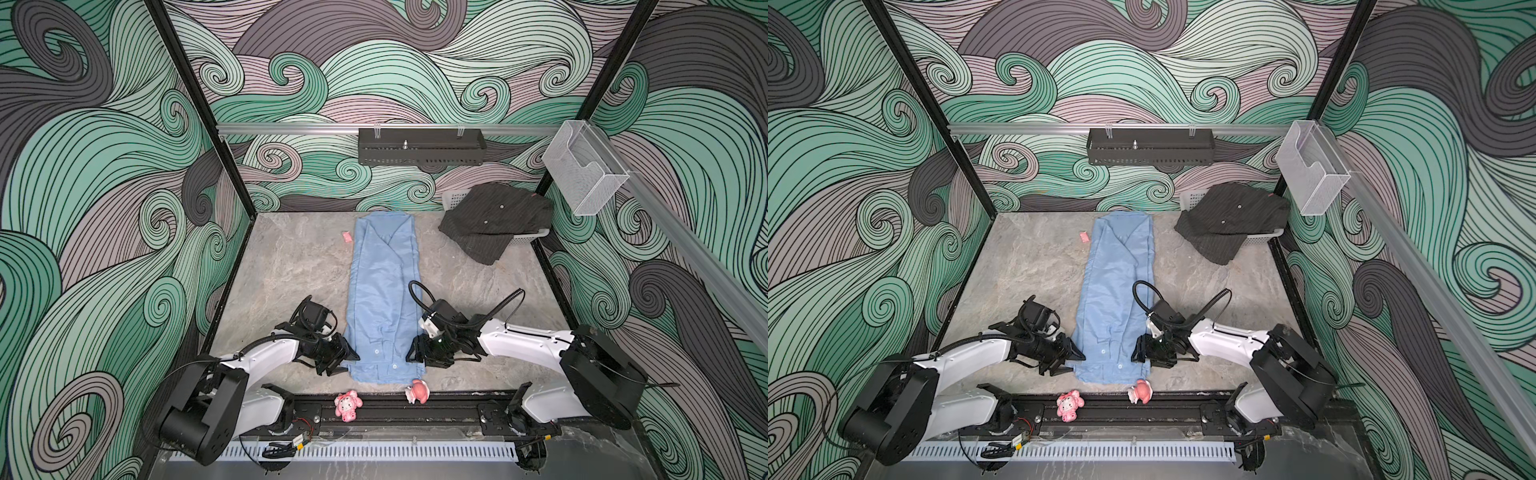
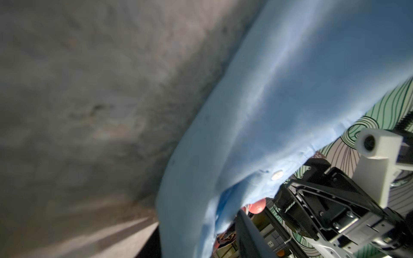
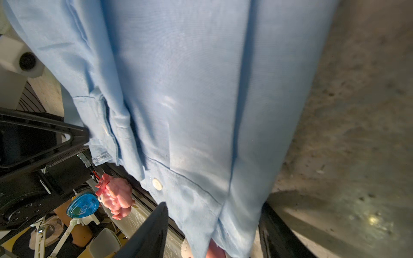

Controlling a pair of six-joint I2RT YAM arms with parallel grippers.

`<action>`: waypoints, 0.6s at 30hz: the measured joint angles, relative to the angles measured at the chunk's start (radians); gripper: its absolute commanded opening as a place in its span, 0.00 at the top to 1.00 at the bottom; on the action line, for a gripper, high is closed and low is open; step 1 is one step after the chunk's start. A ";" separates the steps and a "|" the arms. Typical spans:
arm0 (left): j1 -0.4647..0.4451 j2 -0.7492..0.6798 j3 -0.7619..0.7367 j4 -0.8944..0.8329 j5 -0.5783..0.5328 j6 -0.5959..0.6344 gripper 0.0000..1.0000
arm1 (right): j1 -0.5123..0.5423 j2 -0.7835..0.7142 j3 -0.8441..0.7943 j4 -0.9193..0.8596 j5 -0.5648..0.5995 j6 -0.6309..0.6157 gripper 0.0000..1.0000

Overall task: Fold and stack the long sleeve shirts
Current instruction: 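Grasp the near hem corners of the light blue shirt with both grippers, then lift the near hem and fold it over toward the collar with both grippers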

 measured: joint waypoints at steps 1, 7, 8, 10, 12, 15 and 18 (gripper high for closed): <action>-0.002 0.005 -0.005 0.008 0.005 0.001 0.71 | 0.005 0.005 0.000 0.009 -0.005 0.004 0.41; -0.019 0.002 -0.030 0.026 0.015 0.004 1.00 | 0.043 0.059 0.001 0.086 -0.041 0.044 0.76; -0.020 -0.005 -0.030 0.026 0.016 -0.001 1.00 | 0.047 0.068 -0.003 0.091 -0.045 0.053 0.82; -0.023 -0.030 -0.029 0.021 0.019 -0.001 1.00 | 0.049 0.069 -0.005 0.091 -0.047 0.065 0.89; -0.024 -0.066 -0.017 0.008 0.024 -0.002 1.00 | 0.050 0.061 -0.004 0.078 -0.042 0.077 0.93; -0.025 -0.110 0.032 -0.023 0.030 -0.004 1.00 | 0.049 0.009 0.006 0.041 -0.032 0.086 0.99; -0.026 -0.128 0.101 -0.035 0.040 -0.013 1.00 | 0.041 -0.071 0.029 0.015 -0.029 0.103 1.00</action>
